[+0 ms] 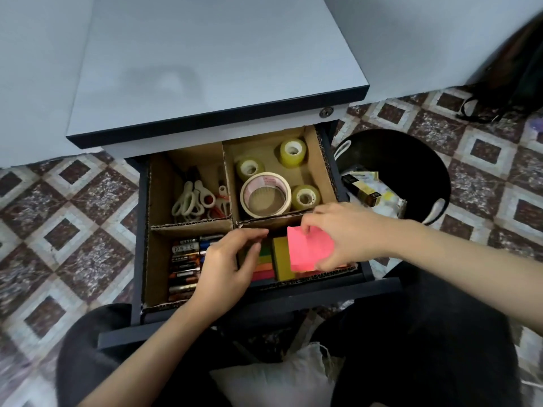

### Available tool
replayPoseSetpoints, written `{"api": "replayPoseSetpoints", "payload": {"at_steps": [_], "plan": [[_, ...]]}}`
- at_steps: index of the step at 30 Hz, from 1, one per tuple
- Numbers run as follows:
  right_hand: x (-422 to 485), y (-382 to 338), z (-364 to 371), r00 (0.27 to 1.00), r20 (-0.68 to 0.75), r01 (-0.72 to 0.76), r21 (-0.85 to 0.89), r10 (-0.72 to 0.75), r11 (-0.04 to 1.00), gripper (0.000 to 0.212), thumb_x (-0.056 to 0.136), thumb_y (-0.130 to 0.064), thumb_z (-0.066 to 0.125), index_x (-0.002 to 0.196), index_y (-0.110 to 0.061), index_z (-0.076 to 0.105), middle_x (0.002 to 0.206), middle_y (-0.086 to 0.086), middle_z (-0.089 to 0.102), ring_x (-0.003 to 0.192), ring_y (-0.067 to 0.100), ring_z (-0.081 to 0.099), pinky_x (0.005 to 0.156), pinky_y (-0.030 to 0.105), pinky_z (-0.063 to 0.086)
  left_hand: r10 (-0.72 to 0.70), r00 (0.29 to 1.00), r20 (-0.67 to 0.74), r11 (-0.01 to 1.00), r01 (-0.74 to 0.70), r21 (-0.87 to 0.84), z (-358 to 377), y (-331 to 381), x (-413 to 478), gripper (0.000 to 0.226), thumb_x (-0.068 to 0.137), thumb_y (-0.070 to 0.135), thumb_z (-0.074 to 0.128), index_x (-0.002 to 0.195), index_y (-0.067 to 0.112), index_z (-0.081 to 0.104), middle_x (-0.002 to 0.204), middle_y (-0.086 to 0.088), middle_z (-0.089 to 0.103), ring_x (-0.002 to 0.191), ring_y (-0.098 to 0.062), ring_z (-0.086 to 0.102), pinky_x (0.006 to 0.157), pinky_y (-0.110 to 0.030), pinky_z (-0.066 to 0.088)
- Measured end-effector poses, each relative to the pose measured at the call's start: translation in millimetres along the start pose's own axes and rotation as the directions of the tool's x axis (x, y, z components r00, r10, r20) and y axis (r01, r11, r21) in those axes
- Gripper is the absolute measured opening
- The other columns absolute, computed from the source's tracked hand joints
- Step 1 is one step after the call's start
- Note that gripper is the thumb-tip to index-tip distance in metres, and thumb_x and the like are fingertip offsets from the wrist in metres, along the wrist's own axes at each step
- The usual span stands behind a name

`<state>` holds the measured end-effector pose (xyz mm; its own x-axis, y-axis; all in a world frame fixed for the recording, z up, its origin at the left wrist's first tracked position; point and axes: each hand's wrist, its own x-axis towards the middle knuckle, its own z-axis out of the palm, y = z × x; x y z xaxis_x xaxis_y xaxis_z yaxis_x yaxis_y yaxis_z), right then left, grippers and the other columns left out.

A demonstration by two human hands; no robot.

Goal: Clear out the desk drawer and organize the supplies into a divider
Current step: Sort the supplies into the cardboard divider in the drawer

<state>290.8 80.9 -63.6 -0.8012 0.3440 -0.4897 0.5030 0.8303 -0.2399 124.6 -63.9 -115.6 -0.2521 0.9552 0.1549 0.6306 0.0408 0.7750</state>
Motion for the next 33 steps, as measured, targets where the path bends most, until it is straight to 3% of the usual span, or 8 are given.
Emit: {"api": "replayPoseSetpoints", "payload": {"at_steps": [2,5,9,17,24,28,33], "plan": [[5.8,-3.7,5.1,1.000,-0.017,0.001,-0.102,-0.002,0.995,0.059,0.079,-0.043,0.066,0.128,-0.023,0.041,0.116,0.000,0.050,0.109,0.019,0.047,0.083,0.027,0.039,-0.004,1.000,-0.001,1.000,0.004,-0.008,0.7,-0.4,-0.4,0.025,0.086,0.014,0.054,0.108,0.014,0.067,0.102,0.011,0.065,0.101,0.007,0.057,0.085,-0.005,0.041],[11.1,-4.6,12.4,0.999,-0.032,-0.013,-0.206,0.007,0.979,0.059,0.089,-0.018,0.054,0.142,-0.021,0.028,0.122,0.009,0.050,0.113,0.025,0.048,0.088,0.033,0.041,0.004,1.000,0.007,1.000,-0.004,-0.016,1.8,-1.1,-1.2,0.024,0.085,0.013,0.056,0.107,0.013,0.067,0.101,0.010,0.066,0.100,0.005,0.058,0.084,-0.004,0.041],[12.0,-9.9,13.3,1.000,0.003,0.031,-0.241,-0.031,0.970,0.073,0.094,-0.002,0.039,0.148,-0.038,0.007,0.124,0.015,0.044,0.110,0.029,0.049,0.087,0.033,0.039,0.013,1.000,0.009,1.000,-0.013,-0.027,2.6,-2.9,-1.2,0.028,0.086,0.024,0.051,0.106,0.013,0.067,0.100,0.009,0.067,0.099,0.004,0.059,0.085,-0.006,0.041],[21.7,-20.8,21.9,0.998,0.064,0.038,-0.183,-0.027,0.982,0.055,0.090,0.001,0.039,0.140,-0.022,0.036,0.121,0.018,0.042,0.106,0.032,0.049,0.087,0.038,0.044,0.017,1.000,0.012,1.000,-0.017,-0.021,3.6,-1.9,-1.4,0.029,0.084,0.025,0.049,0.102,0.011,0.068,0.098,0.010,0.065,0.097,0.003,0.059,0.084,-0.004,0.040],[20.7,-20.6,19.1,0.997,0.071,0.042,-0.169,-0.030,0.985,0.054,0.091,0.001,0.035,0.139,-0.021,0.038,0.119,0.019,0.044,0.104,0.033,0.050,0.083,0.036,0.043,0.008,1.000,0.014,1.000,-0.009,0.011,4.3,-2.5,-0.9,0.019,0.084,0.011,0.057,0.099,0.012,0.069,0.095,0.010,0.065,0.095,0.002,0.058,0.083,-0.004,0.040],[24.0,-21.9,17.1,0.996,0.078,0.052,-0.202,-0.036,0.978,0.051,0.094,-0.002,0.033,0.141,-0.021,0.036,0.115,0.018,0.047,0.099,0.031,0.053,0.072,0.032,0.040,0.015,1.000,0.015,1.000,-0.015,0.019,4.5,-2.7,-0.3,0.019,0.084,0.012,0.057,0.099,0.012,0.069,0.095,0.010,0.065,0.094,0.002,0.058,0.083,-0.004,0.040],[27.9,-26.0,17.0,0.996,0.078,0.052,-0.258,-0.033,0.965,0.045,0.094,-0.002,0.035,0.137,-0.013,0.042,0.113,0.016,0.052,0.098,0.027,0.052,0.071,0.031,0.039,0.008,1.000,0.021,1.000,-0.009,0.018,4.2,-1.9,-0.7,0.019,0.083,0.010,0.057,0.098,0.012,0.069,0.094,0.009,0.065,0.094,0.001,0.059,0.083,-0.004,0.041]]}}
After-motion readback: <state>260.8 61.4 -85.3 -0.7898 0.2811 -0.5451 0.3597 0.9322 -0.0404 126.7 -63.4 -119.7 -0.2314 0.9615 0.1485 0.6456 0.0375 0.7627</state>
